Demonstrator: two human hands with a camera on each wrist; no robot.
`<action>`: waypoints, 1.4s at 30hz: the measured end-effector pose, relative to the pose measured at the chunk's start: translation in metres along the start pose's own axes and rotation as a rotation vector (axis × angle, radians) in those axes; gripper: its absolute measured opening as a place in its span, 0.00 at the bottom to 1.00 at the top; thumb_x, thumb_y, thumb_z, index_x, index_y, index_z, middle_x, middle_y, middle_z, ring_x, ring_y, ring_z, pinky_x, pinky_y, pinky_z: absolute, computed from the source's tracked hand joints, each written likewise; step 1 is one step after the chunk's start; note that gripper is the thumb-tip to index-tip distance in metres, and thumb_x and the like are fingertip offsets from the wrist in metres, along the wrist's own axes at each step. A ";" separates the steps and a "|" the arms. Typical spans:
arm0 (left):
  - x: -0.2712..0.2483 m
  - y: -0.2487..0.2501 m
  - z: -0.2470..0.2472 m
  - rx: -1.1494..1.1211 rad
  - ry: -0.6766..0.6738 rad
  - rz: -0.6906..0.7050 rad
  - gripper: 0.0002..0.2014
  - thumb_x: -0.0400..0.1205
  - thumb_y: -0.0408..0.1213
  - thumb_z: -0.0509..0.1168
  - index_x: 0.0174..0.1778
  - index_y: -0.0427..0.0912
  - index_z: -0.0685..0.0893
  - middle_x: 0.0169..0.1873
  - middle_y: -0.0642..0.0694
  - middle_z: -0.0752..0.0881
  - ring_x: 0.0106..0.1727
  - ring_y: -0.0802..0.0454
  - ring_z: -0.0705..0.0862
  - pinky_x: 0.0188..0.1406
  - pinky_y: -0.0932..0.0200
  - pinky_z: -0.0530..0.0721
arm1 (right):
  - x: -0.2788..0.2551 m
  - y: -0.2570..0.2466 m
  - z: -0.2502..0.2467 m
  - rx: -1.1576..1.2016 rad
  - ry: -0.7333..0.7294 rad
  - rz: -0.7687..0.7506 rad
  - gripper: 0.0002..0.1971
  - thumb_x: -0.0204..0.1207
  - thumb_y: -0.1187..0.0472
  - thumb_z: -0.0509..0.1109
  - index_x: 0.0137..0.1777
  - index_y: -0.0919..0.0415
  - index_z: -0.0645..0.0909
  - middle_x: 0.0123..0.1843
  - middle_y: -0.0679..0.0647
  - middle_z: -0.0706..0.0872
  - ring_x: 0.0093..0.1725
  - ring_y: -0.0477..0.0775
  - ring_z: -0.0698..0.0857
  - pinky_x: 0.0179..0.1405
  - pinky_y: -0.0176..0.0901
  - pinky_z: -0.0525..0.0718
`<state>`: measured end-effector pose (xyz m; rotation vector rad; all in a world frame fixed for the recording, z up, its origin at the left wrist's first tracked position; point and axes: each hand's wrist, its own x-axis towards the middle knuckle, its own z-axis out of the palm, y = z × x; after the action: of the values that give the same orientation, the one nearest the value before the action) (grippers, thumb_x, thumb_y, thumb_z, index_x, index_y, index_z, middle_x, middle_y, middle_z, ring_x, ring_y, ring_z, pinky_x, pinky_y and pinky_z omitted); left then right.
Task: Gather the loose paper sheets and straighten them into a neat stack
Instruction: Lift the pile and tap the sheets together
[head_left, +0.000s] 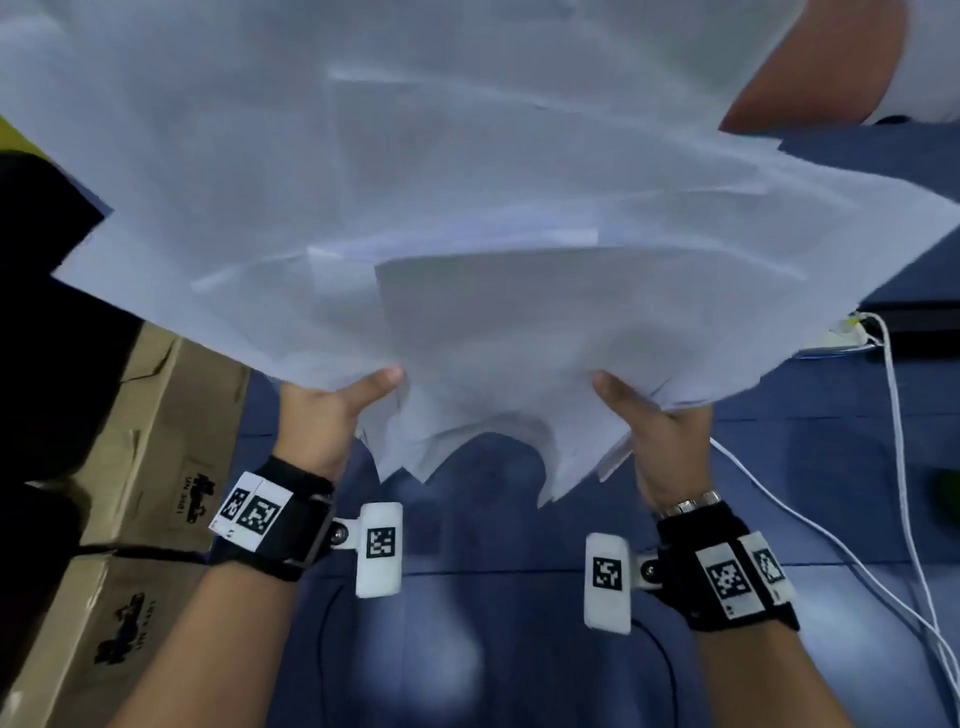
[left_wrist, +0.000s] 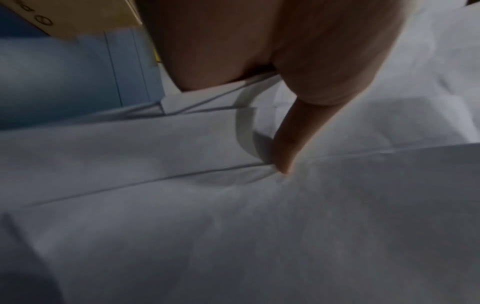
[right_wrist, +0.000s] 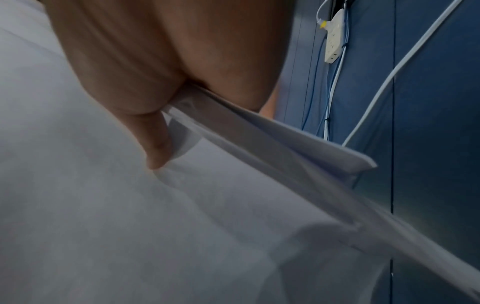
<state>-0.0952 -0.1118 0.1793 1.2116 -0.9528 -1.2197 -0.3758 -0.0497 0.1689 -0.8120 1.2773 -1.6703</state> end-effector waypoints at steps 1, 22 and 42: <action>0.003 0.000 0.000 -0.002 -0.017 0.014 0.22 0.70 0.16 0.76 0.58 0.35 0.85 0.52 0.42 0.91 0.57 0.41 0.90 0.61 0.47 0.89 | 0.002 0.001 -0.002 0.002 -0.013 0.017 0.17 0.66 0.69 0.82 0.55 0.59 0.88 0.53 0.54 0.93 0.51 0.62 0.92 0.31 0.47 0.91; 0.006 -0.046 -0.001 0.087 -0.085 -0.061 0.25 0.68 0.19 0.80 0.56 0.47 0.88 0.49 0.53 0.95 0.53 0.53 0.93 0.54 0.53 0.91 | 0.013 0.031 -0.015 -0.129 -0.057 0.155 0.11 0.72 0.74 0.78 0.46 0.56 0.88 0.39 0.43 0.95 0.41 0.45 0.92 0.38 0.37 0.87; 0.010 -0.037 -0.011 0.137 -0.264 -0.074 0.29 0.59 0.22 0.84 0.57 0.40 0.90 0.53 0.41 0.95 0.56 0.42 0.93 0.58 0.42 0.91 | 0.013 0.027 -0.036 -0.151 -0.119 0.169 0.28 0.60 0.80 0.81 0.58 0.56 0.86 0.57 0.56 0.93 0.59 0.62 0.89 0.58 0.59 0.87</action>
<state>-0.0893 -0.1180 0.1400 1.2206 -1.2115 -1.4160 -0.4057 -0.0498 0.1333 -0.8552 1.3611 -1.3848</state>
